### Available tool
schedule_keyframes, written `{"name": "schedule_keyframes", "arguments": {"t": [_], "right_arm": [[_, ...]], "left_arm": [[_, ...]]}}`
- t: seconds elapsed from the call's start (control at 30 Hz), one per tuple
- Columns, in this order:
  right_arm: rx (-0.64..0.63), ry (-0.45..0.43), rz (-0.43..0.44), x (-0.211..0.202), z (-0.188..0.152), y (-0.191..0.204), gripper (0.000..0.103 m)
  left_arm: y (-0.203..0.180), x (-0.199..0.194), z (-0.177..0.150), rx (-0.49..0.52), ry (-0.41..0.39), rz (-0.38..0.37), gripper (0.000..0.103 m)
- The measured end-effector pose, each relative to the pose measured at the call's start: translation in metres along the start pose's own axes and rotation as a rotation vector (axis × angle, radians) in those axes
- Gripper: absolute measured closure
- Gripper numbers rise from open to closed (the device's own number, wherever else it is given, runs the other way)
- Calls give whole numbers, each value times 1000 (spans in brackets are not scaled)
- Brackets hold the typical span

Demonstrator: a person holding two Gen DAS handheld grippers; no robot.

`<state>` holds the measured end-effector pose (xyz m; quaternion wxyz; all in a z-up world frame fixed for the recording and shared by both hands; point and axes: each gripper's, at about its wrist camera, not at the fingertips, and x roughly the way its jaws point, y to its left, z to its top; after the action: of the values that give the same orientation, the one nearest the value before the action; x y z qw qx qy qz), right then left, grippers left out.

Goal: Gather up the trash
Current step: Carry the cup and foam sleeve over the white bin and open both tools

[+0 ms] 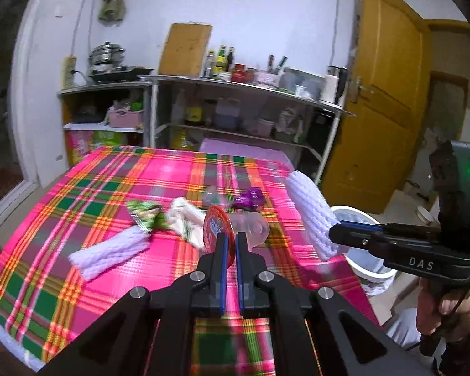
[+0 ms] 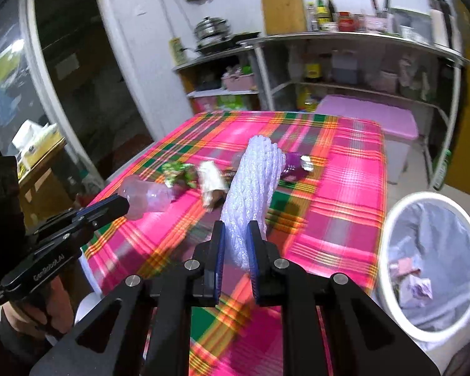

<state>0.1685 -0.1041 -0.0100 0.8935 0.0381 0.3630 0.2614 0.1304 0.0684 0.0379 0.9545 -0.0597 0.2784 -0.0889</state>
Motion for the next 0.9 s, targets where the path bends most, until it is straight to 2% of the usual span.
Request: {"name": "schedule_keyframes", "arguments": {"t": [0.5,0.9], "right_arm": [[203,-51,-172,-63,-35,-116,88],[321,-21,-231,-70,-58,-182,88]], "left_arm": [[-110,65,4,130,73,-171,99],[-179,130,4,204,163,-267,98]]}}
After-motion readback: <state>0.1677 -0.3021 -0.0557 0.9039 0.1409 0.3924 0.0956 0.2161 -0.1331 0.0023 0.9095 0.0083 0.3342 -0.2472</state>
